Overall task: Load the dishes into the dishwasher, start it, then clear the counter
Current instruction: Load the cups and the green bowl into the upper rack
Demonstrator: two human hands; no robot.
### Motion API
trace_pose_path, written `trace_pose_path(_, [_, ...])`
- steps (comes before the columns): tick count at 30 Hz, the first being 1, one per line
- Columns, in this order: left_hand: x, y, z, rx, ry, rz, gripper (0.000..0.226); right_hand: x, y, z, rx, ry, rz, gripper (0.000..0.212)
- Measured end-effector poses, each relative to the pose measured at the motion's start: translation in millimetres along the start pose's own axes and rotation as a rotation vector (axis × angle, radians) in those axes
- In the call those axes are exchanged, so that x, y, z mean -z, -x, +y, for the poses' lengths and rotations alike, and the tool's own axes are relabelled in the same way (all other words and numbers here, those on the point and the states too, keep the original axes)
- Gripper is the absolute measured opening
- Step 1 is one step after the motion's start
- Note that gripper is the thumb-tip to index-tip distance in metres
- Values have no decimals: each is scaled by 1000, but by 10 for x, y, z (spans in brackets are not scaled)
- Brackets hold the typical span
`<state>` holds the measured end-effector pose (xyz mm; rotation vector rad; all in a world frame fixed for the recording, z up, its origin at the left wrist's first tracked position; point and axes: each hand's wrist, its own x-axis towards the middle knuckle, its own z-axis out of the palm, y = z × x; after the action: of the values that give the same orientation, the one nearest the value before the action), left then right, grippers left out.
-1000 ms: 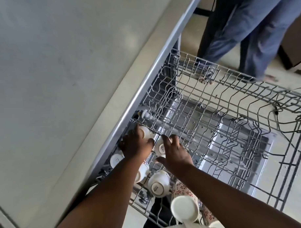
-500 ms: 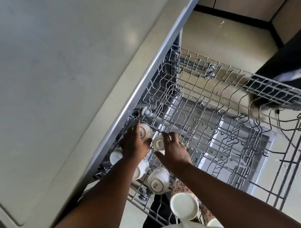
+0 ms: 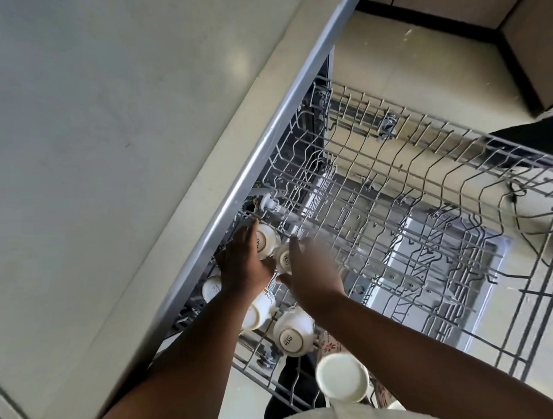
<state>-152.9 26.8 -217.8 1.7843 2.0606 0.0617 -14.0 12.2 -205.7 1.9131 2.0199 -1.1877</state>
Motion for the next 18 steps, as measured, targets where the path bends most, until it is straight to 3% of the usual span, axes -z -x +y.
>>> trace_pose_path(9, [-16, 13, -12, 30, -33, 86, 87, -24, -36, 165, 73, -5, -38, 90])
trace_pose_path(14, [40, -58, 34, 201, 2, 40, 86, -21, -38, 169, 93, 16, -24, 89])
trace_pose_path(18, [33, -86, 4, 214, 47, 17, 85, -14, -48, 180, 90, 8, 2, 90])
